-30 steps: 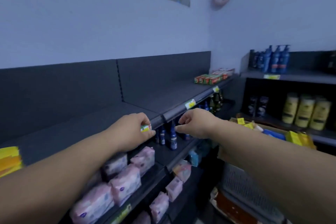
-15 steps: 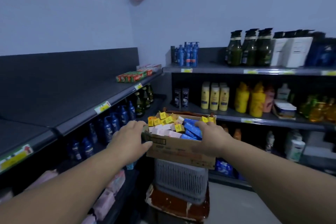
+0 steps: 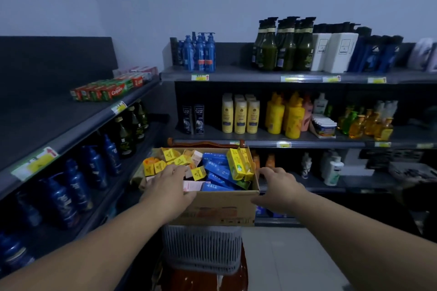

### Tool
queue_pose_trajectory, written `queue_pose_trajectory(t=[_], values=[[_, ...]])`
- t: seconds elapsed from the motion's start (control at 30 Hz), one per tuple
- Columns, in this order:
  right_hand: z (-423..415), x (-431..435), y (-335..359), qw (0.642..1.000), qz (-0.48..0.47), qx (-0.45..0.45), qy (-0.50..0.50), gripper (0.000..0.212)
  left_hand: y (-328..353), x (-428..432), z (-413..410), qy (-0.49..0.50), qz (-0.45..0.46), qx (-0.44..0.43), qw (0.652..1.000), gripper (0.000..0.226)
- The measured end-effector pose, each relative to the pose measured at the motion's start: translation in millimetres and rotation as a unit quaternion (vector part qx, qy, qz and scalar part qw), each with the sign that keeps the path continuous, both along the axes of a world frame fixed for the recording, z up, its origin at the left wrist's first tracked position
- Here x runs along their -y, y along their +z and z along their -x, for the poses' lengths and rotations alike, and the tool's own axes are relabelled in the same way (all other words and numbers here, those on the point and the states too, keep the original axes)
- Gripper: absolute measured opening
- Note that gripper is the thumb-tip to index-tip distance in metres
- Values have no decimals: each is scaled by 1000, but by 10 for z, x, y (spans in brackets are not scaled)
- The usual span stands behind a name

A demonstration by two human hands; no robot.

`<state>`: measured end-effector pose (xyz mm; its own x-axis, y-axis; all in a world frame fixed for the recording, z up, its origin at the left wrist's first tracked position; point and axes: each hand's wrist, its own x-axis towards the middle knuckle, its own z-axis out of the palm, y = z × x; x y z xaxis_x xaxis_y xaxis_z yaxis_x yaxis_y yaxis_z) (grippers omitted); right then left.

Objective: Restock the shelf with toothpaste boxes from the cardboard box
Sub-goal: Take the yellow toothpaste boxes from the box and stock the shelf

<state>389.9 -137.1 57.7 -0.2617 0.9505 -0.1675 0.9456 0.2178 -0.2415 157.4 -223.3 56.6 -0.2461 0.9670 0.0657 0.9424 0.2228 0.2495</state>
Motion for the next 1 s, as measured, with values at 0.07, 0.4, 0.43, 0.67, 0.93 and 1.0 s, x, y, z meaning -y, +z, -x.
queue_pose_trajectory(t=[0.07, 0.4, 0.43, 0.67, 0.93, 1.0], values=[[145, -192, -62, 1000, 3, -4, -13, 92, -30, -231, 170, -13, 6, 10, 1000, 67], [450, -862, -508, 996, 48, -25, -65, 78, -381, -1130, 460, -90, 21, 48, 995, 63], [435, -947, -530, 996, 48, -22, -70, 75, -415, -1212, 431, -95, 20, 49, 994, 62], [295, -1662, -691, 994, 41, -52, -85, 62, -570, -1890, 185, -101, 24, 44, 994, 62], [153, -2595, -988, 993, 52, -91, -55, 60, -835, -2802, -185, -41, 73, 65, 994, 65], [153, -2754, -1088, 992, 59, -105, -45, 56, -947, -2992, -261, -24, 89, 93, 991, 66]])
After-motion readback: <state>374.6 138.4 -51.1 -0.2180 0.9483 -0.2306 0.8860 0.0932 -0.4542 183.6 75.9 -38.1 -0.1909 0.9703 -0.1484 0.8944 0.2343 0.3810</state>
